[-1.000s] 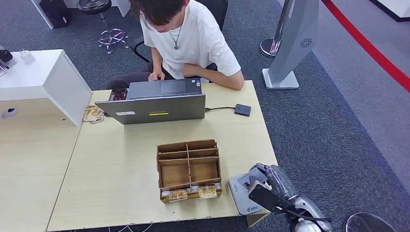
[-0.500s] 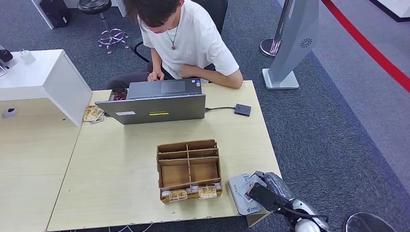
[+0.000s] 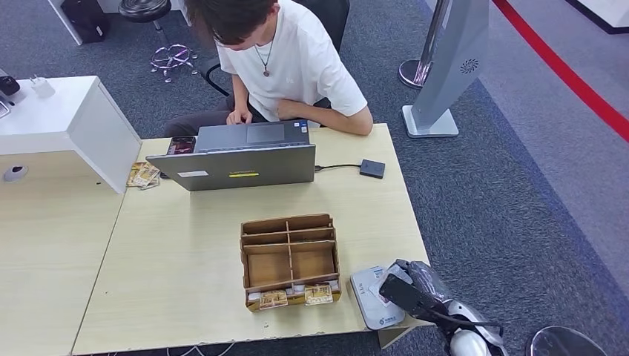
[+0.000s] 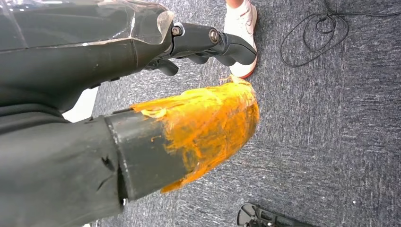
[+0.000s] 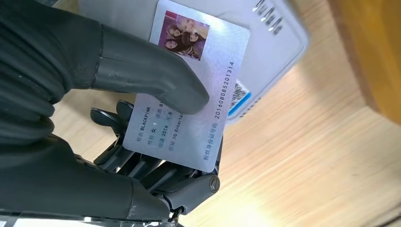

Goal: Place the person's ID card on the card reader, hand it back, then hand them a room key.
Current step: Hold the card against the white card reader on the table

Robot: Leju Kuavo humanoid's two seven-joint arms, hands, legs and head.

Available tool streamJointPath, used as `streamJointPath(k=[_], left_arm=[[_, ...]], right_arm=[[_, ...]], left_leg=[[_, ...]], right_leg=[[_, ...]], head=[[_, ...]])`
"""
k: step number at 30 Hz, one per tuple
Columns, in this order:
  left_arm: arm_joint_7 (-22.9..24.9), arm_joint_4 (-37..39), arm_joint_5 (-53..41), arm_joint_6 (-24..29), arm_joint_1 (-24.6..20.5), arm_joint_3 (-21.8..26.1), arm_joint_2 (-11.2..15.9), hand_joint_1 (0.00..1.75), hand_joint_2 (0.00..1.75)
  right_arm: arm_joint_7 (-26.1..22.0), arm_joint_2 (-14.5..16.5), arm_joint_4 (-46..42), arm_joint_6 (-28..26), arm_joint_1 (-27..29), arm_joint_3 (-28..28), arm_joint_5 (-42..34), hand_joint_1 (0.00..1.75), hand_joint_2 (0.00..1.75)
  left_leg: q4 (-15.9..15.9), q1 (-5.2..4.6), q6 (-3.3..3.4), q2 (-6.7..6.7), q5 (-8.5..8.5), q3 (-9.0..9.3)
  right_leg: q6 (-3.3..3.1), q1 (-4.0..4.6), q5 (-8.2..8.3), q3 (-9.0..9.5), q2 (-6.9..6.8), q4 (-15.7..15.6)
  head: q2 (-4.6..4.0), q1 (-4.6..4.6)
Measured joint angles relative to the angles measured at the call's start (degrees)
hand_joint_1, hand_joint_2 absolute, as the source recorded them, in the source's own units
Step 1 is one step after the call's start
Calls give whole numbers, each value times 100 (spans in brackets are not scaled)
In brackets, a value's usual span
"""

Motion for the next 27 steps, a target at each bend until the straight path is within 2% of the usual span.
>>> streamJointPath(k=[17, 27], left_arm=[[1, -1, -15, 1, -1, 14, 0, 0, 0], [1, -1, -73, 0, -1, 27, -16, 0, 0]], right_arm=[[131, -1, 76, -115, -58, 34, 245, 175, 175], [260, 52, -58, -1087, -97, 106, 1224, 175, 175]], left_leg=[[0, 0, 0, 1, 0, 3], [0, 0, 0, 0, 0, 3]], right_leg=[[0, 0, 0, 2, 0, 0], [0, 0, 1, 4, 0, 0]], head=[[0, -1], [0, -1]])
